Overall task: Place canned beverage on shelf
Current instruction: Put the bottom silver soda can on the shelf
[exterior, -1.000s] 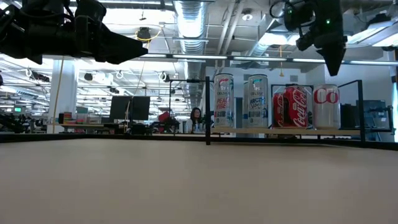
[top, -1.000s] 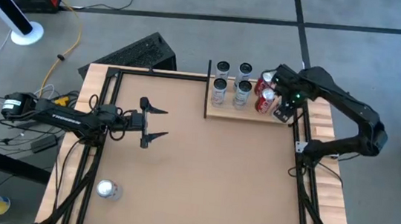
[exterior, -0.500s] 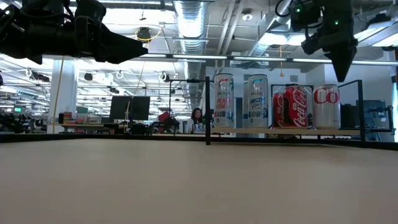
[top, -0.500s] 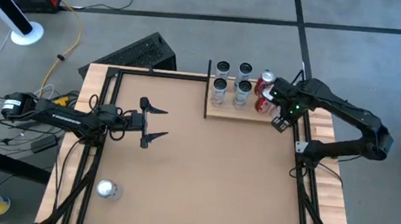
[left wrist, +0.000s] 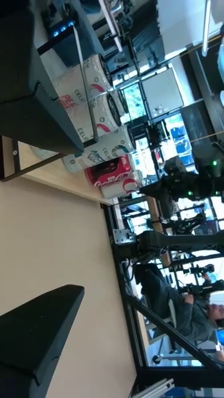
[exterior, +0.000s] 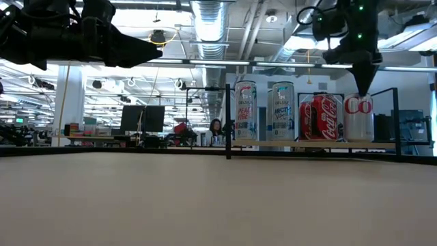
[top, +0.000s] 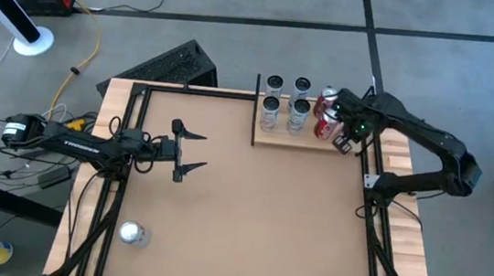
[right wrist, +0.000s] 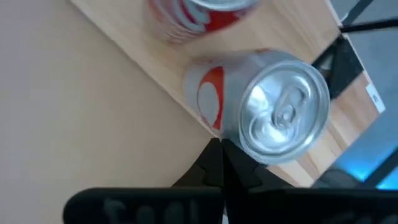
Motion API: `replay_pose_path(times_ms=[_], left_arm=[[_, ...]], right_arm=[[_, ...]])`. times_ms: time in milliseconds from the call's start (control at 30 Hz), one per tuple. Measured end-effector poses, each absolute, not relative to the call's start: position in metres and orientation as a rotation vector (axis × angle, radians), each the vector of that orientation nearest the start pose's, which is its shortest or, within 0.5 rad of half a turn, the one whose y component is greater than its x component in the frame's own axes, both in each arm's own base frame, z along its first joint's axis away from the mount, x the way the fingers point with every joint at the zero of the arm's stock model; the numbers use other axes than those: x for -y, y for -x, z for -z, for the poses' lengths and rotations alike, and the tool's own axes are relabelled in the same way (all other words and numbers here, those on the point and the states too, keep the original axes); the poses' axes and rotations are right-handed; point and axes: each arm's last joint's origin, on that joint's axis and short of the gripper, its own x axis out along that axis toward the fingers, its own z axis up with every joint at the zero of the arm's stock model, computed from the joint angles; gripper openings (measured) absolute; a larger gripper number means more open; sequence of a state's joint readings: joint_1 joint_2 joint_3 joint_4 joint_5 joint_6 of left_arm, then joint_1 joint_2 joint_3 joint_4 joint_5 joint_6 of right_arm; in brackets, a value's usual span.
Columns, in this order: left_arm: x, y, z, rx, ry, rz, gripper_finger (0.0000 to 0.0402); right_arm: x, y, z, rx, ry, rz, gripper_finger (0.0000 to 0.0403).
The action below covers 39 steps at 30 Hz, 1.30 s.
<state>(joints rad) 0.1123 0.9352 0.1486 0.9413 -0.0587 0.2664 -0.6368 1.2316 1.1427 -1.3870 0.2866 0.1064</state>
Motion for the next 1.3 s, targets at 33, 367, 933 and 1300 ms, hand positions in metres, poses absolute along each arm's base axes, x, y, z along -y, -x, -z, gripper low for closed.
replay_pose_path(times_ms=[33, 367, 933, 1300], left_arm=[[-0.021, -0.173, -0.200, 0.131, -0.269, -0.190, 0.0351], [-0.021, -0.173, -0.200, 0.129, -0.281, -0.192, 0.0351], [-0.021, -0.173, -0.200, 0.129, -0.288, -0.192, 0.0351], [-0.021, -0.173, -0.200, 0.129, -0.288, -0.192, 0.0351]], right_arm=[[0.121, -0.147, -0.295, -1.461, -0.352, 0.833, 0.0016], [0.138, -0.138, -0.296, -1.435, -0.357, 0.879, 0.0017], [0.157, -0.133, -0.298, -1.354, -0.317, 0.944, 0.0017], [0.168, -0.128, -0.300, -1.306, -0.317, 0.992, 0.0017]])
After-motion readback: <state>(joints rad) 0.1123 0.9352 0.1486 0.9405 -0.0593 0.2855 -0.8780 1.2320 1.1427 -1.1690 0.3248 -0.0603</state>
